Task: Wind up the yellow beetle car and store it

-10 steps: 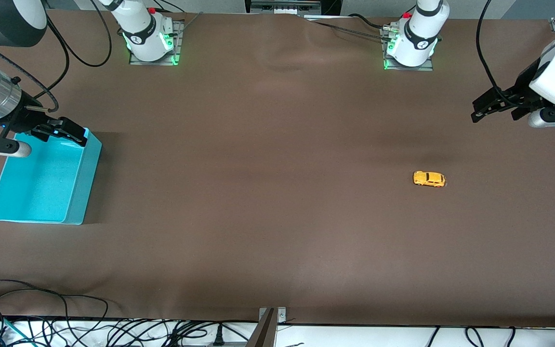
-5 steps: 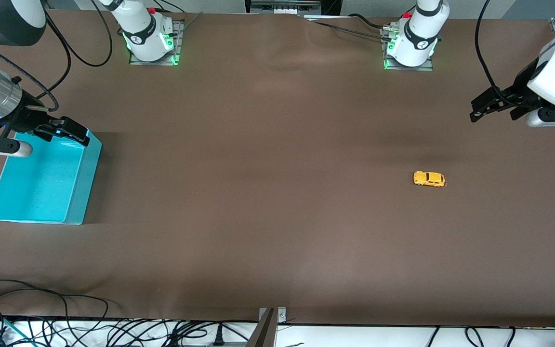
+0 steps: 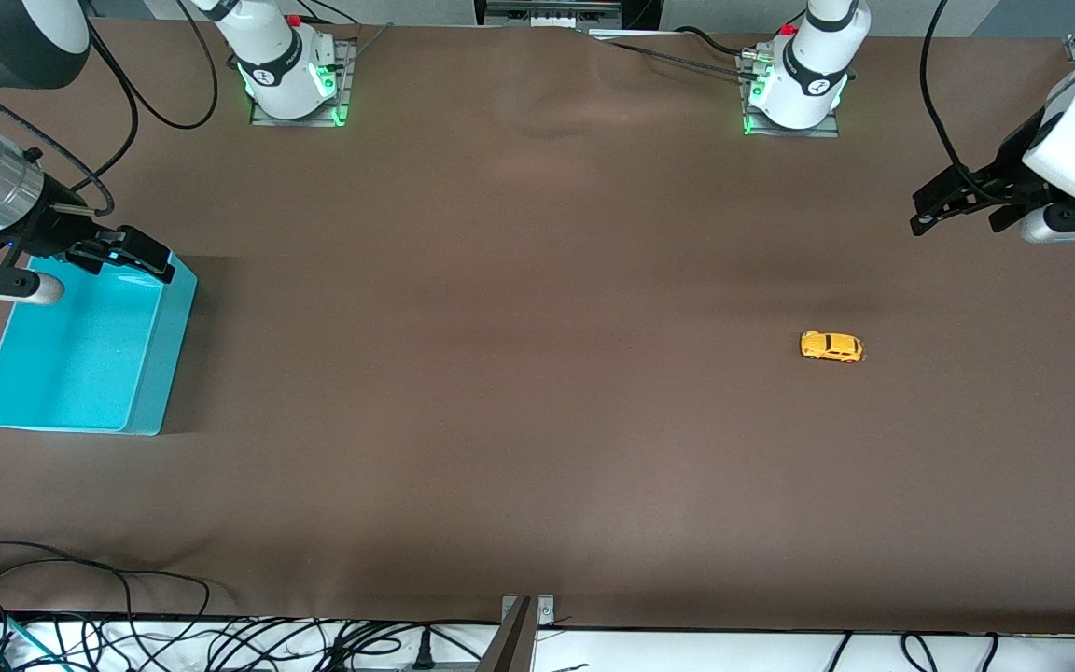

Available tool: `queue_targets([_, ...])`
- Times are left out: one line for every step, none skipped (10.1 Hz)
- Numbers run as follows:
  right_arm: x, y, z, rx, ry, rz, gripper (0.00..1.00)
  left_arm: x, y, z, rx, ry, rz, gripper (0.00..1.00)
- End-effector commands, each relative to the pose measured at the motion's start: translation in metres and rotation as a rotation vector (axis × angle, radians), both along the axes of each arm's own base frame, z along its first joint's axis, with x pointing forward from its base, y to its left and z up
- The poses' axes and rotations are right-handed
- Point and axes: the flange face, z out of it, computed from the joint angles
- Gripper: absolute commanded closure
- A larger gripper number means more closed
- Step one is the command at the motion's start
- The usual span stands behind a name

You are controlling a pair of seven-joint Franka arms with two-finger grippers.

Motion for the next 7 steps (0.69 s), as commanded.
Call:
queue_targets([0.0024,0.0023,0.0032,0.019,-0.003,-0.011,0.0,0.0012,-0.0008,0.0067,0.025,0.001,-0.027,0.0])
queue_targets([0.0025,0.0014,0.0032,0.019,-0.003,-0.013,0.0,0.0014,0.0016,0.0067,0.024,0.001,-0.023,0.0])
queue_targets([0.0023,0.0014,0.0031,0.019,-0.001,-0.013,0.0,0.0014,0.0007,0.0074,0.024,-0.001,-0.024,0.0])
queue_targets([0.002,0.0016,0.0022,0.02,0.002,-0.013,0.0,0.0013,-0.0001,0.0074,0.024,-0.001,-0.026,0.0])
queue_targets([0.002,0.0016,0.0022,0.02,0.002,-0.013,0.0,0.0012,-0.0008,0.0074,0.025,-0.001,-0.027,0.0])
queue_targets([0.0022,0.0016,0.0023,0.02,0.001,-0.013,0.0,0.0014,-0.0031,0.0059,0.027,0.002,-0.034,0.0])
queue_targets([0.0022,0.0016,0.0023,0.02,0.001,-0.013,0.0,0.0008,-0.0051,0.0067,0.024,0.001,-0.04,0.0])
